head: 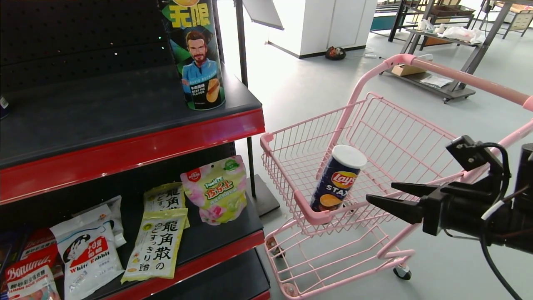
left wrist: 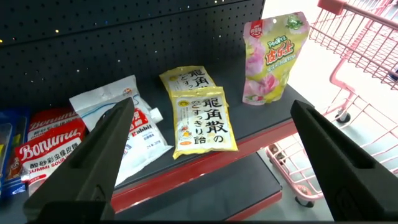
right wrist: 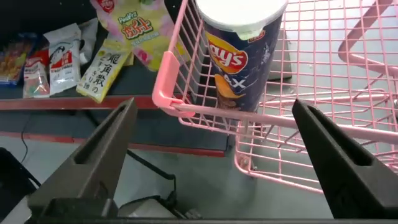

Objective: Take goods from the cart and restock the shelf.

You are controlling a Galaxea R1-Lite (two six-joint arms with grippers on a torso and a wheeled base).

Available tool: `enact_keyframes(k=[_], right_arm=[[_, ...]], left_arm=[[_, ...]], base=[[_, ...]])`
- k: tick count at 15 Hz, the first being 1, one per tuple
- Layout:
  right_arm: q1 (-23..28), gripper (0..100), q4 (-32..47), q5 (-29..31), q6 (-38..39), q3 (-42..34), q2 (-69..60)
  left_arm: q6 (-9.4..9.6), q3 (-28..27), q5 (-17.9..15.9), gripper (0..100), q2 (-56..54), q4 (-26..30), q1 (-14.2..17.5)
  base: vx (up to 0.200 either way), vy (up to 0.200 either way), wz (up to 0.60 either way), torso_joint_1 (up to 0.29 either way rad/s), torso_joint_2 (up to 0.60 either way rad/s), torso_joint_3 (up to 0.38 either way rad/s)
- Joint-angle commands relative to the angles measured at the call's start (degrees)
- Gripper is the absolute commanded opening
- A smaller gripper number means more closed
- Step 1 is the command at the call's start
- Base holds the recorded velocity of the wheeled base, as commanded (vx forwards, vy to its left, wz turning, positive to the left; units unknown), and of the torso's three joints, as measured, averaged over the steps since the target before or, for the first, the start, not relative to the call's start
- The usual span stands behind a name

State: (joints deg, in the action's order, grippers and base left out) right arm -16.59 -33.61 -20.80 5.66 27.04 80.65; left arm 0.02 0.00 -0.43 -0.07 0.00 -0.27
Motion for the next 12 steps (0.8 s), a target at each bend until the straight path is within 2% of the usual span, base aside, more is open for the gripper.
enact_keyframes(k=[1, 12], right_arm=[[-0.6, 100, -1.0, 0.0, -0.2, 0.5, 5.1], [-0.4, 100, -14.0, 0.7, -0.4, 4.9, 21.0]], left_arm=[[-0.02, 0.0, 0.1, 100, 0.1, 0.0, 0.0], [0.06, 0.0, 0.3, 100, 0.1, 0.0, 0.0]], base=[[0.000, 0.000, 0.00, 0.000, 0.00, 0.000], [0.000, 0.000, 0.00, 0.000, 0.00, 0.000]])
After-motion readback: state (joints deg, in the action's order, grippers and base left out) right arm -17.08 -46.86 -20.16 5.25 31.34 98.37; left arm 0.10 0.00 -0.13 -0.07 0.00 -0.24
